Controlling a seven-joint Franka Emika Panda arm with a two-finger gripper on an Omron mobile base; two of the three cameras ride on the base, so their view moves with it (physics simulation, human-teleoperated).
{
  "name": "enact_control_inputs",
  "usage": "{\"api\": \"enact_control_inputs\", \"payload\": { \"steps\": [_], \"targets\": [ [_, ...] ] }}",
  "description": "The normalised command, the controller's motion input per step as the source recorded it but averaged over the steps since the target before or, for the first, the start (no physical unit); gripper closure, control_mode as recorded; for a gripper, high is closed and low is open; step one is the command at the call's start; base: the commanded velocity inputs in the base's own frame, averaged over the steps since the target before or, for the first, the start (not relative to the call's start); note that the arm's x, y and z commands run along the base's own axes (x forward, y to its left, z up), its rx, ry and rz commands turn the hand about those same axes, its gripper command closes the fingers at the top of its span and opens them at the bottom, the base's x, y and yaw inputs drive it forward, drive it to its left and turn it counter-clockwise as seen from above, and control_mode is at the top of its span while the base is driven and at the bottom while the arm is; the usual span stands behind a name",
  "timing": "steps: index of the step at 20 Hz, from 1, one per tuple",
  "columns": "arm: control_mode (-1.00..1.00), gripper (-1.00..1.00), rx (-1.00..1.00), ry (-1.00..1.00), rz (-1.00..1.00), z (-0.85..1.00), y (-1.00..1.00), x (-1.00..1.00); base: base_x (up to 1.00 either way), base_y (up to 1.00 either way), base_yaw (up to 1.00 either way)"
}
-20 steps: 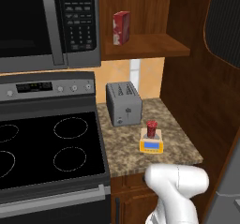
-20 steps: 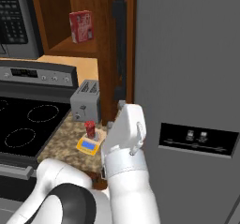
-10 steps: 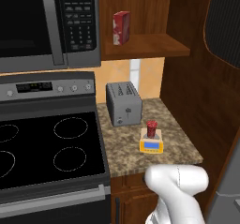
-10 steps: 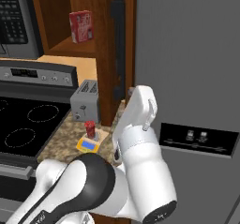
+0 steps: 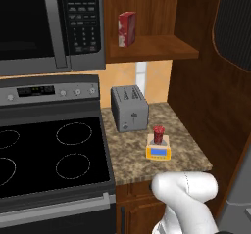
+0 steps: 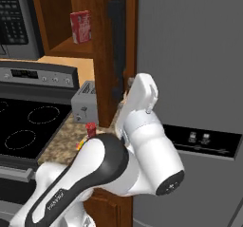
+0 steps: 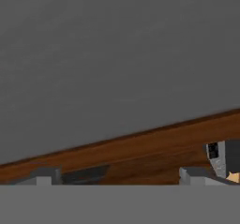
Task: Pick the yogurt and place it on the digital scale for weighing, and close the cabinet.
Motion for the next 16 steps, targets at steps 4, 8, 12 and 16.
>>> {"api": "enact_control_inputs", "payload": {
  "steps": [4, 8, 12, 16],
  "targets": [
    [-1.00, -1.00, -0.08, -0.01, 0.02, 0.21, 0.97, 0.22, 0.00, 0.00, 0.00],
    [-1.00, -1.00, -0.16, 0.03, -0.05, 0.16, 1.00, 0.32, 0.00, 0.00, 0.00],
    [-1.00, -1.00, -0.21, 0.16, -0.16, 0.00, 1.00, 0.79, 0.00, 0.00, 0.00],
    [-1.00, -1.00, -0.17, 0.14, -0.17, 0.00, 1.00, 0.89, 0.00, 0.00, 0.00]
  ]
}}
